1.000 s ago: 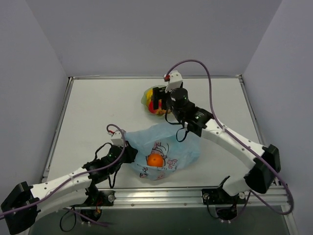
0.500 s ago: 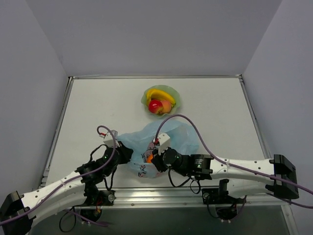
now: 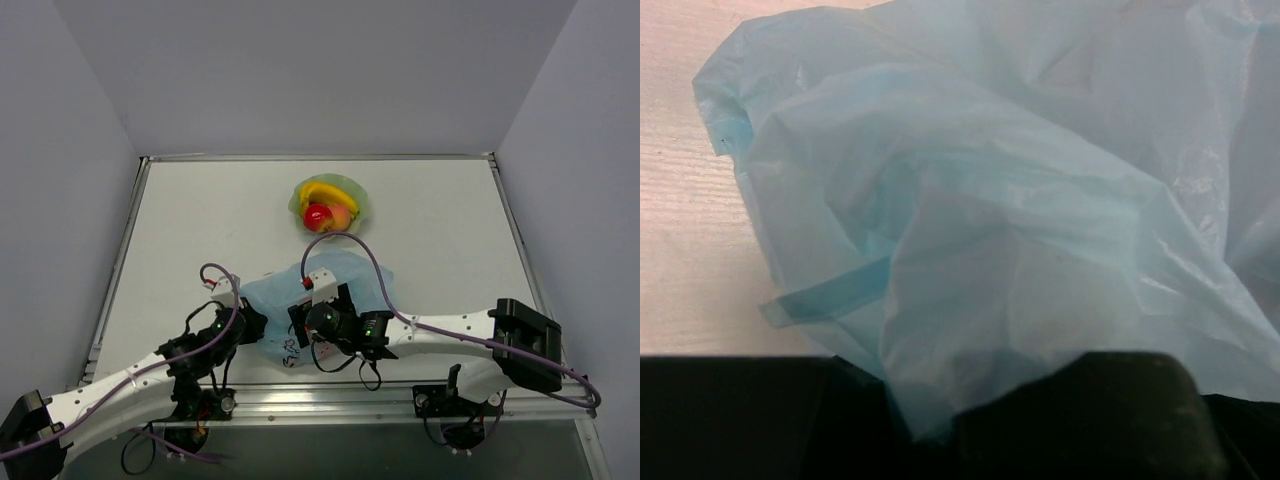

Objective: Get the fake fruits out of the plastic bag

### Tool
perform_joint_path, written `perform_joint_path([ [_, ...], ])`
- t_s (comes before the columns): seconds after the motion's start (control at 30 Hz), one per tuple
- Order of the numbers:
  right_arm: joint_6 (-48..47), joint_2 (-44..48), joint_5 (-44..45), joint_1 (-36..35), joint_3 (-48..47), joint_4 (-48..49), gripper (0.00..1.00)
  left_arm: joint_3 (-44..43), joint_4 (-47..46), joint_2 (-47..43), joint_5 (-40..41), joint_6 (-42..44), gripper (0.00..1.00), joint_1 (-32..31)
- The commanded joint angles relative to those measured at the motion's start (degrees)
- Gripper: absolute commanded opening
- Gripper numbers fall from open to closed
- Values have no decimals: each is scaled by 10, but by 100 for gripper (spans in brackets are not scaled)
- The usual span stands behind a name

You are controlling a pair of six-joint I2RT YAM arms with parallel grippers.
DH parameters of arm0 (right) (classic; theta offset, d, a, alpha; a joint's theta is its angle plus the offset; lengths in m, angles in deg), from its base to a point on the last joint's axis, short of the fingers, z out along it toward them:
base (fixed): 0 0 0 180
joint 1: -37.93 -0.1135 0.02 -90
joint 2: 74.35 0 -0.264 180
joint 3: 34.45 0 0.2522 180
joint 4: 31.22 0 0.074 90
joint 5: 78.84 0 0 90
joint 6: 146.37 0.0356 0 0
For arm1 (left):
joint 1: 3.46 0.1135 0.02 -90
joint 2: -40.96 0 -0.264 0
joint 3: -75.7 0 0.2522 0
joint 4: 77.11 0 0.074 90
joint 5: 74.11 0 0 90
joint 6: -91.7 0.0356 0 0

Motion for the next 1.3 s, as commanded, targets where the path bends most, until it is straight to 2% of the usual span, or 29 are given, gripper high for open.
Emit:
perform_joint_path([
  [0.0,12,-30,-12,9,-17,18,91,-17,-6,2,7,5,2,-4],
  [0.13,12,-67,-30,20,-19,34,89,-23,-25,13,8,10,2,-4],
  [0.17,11,-75,-30,21,-22,34,85,-25,-28,17,9,12,2,-4],
  [0.23,7,-69,-25,22,-25,35,72,-31,-40,23,11,18,2,-4],
  [0.27,4,-62,-23,21,-25,35,58,-33,-41,28,12,21,2,-4],
  [0.37,4,-5,-2,15,-16,29,41,-39,-42,36,14,25,2,-4],
  [0.5,10,95,20,-2,1,6,38,-36,-39,39,19,26,2,-4],
  [0.63,10,218,2,-7,15,4,37,-37,-38,54,22,27,2,-4],
  [0.77,-13,274,-140,9,-1,37,37,-50,-18,67,24,40,2,-4],
  [0.83,-39,282,-151,23,-36,50,37,-56,-7,65,19,54,2,-4],
  [0.9,-60,272,-137,50,-65,52,36,-62,10,64,14,66,2,-4],
  [1.0,-102,219,-99,143,-127,51,36,-68,27,62,4,75,2,-5],
  [1.03,-123,177,-80,187,-158,50,36,-70,28,61,-3,78,2,-5],
  [1.13,-160,83,-31,241,-199,64,36,-73,37,64,-9,90,2,-4],
  [1.27,-198,-19,-53,317,-272,103,36,-78,34,82,-18,119,2,-5],
])
